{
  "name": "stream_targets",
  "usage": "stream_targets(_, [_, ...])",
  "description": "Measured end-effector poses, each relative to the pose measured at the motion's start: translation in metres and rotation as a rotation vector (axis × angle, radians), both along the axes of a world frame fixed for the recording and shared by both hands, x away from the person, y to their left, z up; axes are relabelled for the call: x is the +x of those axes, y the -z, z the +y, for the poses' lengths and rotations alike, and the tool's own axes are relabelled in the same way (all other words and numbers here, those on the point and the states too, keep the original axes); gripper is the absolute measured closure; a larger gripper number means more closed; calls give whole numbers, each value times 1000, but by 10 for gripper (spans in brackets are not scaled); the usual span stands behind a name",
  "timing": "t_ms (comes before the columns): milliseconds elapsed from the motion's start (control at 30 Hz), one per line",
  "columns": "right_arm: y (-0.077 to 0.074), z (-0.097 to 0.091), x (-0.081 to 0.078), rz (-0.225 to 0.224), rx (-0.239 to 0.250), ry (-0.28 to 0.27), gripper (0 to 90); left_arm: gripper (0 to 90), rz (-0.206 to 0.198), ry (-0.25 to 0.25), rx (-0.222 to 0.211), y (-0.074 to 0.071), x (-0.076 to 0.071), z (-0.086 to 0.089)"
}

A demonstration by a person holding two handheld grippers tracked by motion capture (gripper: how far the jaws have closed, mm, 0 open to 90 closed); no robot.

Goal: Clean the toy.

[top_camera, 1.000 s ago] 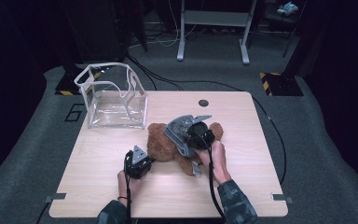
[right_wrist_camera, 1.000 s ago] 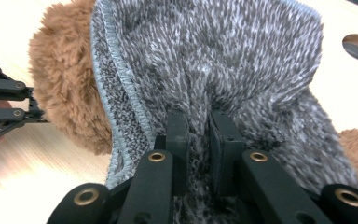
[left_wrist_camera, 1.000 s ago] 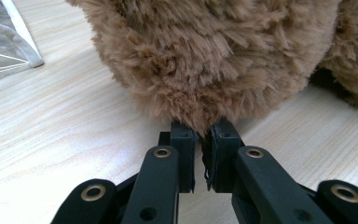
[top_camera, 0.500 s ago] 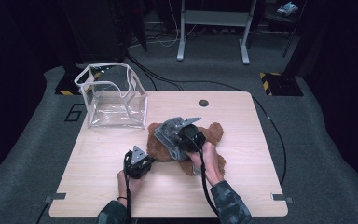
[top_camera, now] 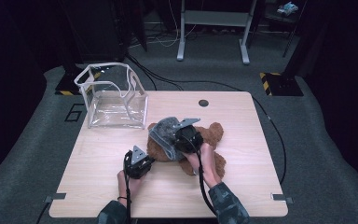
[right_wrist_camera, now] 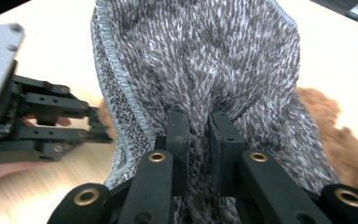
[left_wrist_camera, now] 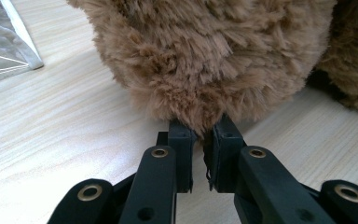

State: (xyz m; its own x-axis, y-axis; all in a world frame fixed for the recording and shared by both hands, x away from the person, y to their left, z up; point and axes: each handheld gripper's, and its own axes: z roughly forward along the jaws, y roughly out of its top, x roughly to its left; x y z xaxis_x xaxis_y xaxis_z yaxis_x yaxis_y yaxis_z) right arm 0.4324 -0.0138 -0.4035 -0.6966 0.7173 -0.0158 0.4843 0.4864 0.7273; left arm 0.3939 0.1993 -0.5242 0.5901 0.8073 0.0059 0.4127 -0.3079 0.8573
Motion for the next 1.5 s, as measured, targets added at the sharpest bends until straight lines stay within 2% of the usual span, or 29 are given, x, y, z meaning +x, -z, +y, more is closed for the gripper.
stream_targets(133, [11,11,2,30,-21,-15,802,819,7,-3,0,0,0,0])
stream_targets(233, [16,9,3,48,-6,-7,803,819,7,-1,-2,0,0,0])
stream_targets(467, [16,7,3,37,-11,-10,801,819,7,-1,-2,0,0,0])
stream_targets(567, [15,9,-1,46,-4,-5,801,820,-1,-3,2,0,0,0])
stream_targets(633, [15,9,-2,40,1,-19,801,820,8,-2,-1,0,0,0])
stream_targets(667, [15,10,-3,41,-2,-22,801,820,-1,-3,2,0,0,0])
stream_targets(733, [16,11,-6,48,-3,-30,801,820,8,-2,-1,0,0,0])
stream_targets(767, [17,11,-7,49,1,-28,801,820,-2,-3,3,0,0,0])
stream_targets(1167, [22,9,-8,47,16,-30,800,822,-2,0,4,0,0,0])
stream_targets(1500, [30,16,-17,71,9,-62,801,824,-2,0,-2,0,0,1])
